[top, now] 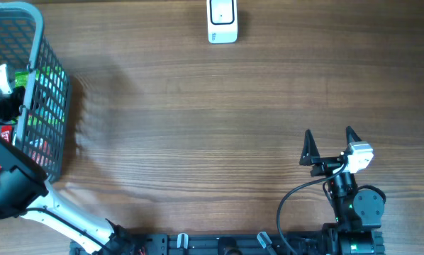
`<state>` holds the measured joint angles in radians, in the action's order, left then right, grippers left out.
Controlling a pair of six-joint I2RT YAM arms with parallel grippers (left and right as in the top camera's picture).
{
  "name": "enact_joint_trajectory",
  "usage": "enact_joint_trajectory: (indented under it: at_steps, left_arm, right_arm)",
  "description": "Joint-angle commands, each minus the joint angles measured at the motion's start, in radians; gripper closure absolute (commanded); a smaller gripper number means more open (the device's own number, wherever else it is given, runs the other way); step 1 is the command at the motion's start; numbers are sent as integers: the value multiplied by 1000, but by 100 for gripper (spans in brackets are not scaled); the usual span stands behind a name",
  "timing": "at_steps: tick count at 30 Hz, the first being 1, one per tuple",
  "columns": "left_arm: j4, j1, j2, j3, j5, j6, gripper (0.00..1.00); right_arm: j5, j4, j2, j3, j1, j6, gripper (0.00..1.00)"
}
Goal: Scan the item barcode
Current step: 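Grasp the green snack bag and pale blue pack with the left gripper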
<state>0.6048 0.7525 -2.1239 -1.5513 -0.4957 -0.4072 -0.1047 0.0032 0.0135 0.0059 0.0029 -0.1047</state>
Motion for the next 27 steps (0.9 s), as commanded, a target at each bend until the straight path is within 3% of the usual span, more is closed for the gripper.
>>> enact_joint_trajectory:
  at_steps: [1,3,4,10,11,13,14,16,18,19,20,21,25,27]
  left_arm:
    - [6,-29,-2,46,-8,-34,12]
    - [3,-22,-1,43,-8,-34,46]
    - [4,-17,-1,39,-8,-29,56]
    - [-7,42,3,-24,-6,173,55]
    - [-7,49,6,-35,-7,204,58]
    - [-7,66,24,-63,-47,253,86]
    - [-8,70,35,-69,-71,258,94]
    - [-19,71,58,-71,-92,259,96]
    - [-23,69,72,-71,-92,259,87]
    - [-23,69,78,-71,-92,259,45]
    - [-23,69,84,-71,-92,259,15]
    - [-22,69,86,-71,-94,259,2]
    - [-12,63,85,-71,-132,244,0]
    - [14,51,82,-70,-132,162,0]
  right_arm:
    - [-7,4,-9,-1,-4,-1,0]
    - [-7,4,-9,-1,-4,-1,0]
    - [-7,4,-9,-1,-4,-1,0]
    - [-7,4,-9,-1,-4,-1,0]
    - [-7,4,-9,-1,-4,0,0]
    - [-7,4,-9,-1,-4,-1,0]
    - [-7,4,-9,-1,-4,0,0]
    - [-7,4,-9,-1,-4,-1,0]
    - [-7,4,-9,-1,-4,-1,0]
    - [-7,4,-9,-1,-4,0,0]
    - [-7,4,-9,-1,-4,0,0]
    - [-7,4,-9,-1,-4,0,0]
    - [-7,4,-9,-1,-4,0,0]
    - [-7,4,-9,-1,-4,-1,0]
